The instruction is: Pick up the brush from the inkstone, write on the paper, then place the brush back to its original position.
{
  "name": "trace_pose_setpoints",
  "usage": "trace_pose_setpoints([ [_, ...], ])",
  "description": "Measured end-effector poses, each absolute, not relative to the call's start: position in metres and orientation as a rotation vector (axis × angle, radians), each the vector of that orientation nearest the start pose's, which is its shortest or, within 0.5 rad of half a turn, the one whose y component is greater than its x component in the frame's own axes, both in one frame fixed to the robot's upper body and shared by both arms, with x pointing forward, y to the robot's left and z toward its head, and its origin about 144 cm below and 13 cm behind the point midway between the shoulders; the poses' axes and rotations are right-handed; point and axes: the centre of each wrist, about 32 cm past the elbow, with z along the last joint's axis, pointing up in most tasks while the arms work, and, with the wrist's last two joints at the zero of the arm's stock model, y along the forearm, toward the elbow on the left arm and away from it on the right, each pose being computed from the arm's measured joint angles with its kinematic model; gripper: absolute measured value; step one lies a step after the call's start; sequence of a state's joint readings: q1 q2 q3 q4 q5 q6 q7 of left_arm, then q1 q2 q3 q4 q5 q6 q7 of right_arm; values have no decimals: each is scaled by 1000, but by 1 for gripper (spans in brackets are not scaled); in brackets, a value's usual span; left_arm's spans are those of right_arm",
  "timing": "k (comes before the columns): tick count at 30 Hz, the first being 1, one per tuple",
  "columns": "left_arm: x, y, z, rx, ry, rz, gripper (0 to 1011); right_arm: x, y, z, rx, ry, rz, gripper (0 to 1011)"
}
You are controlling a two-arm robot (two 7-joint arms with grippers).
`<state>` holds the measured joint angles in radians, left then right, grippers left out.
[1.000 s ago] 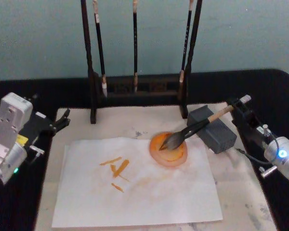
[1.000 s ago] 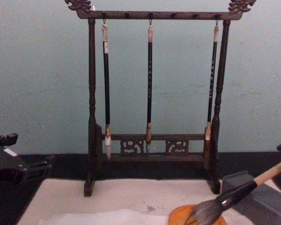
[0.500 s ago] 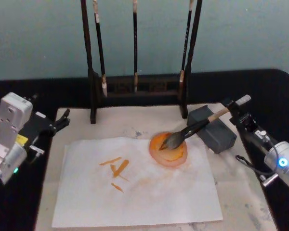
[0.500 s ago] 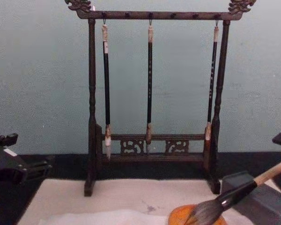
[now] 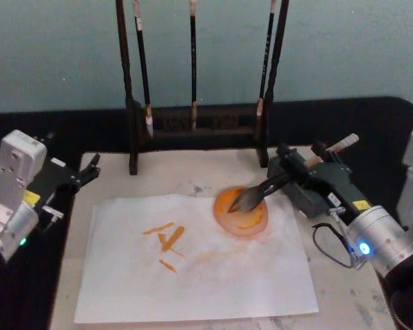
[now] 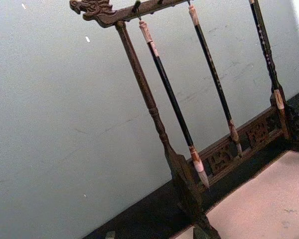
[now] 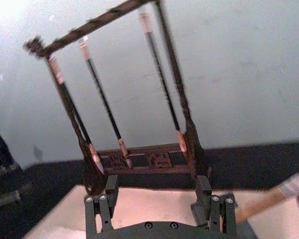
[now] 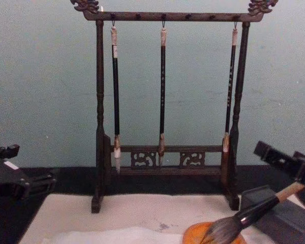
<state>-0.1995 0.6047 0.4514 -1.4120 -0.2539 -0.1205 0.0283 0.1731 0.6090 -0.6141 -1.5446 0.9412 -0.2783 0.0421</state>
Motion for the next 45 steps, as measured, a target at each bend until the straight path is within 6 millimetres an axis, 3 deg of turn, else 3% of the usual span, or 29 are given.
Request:
trace_pose_setpoints([
  [9, 489, 310, 1140, 305, -285, 1248, 1010, 459, -234, 1118, 71, -78, -1130, 1000],
  [16, 489, 310, 1140, 304, -285, 1248, 1009, 461, -229, 1109, 7, -206, -1148, 1000],
  [45, 489, 310, 1140, 304, -285, 1248, 1010, 461, -230, 1110, 13, -191, -1149, 1000],
])
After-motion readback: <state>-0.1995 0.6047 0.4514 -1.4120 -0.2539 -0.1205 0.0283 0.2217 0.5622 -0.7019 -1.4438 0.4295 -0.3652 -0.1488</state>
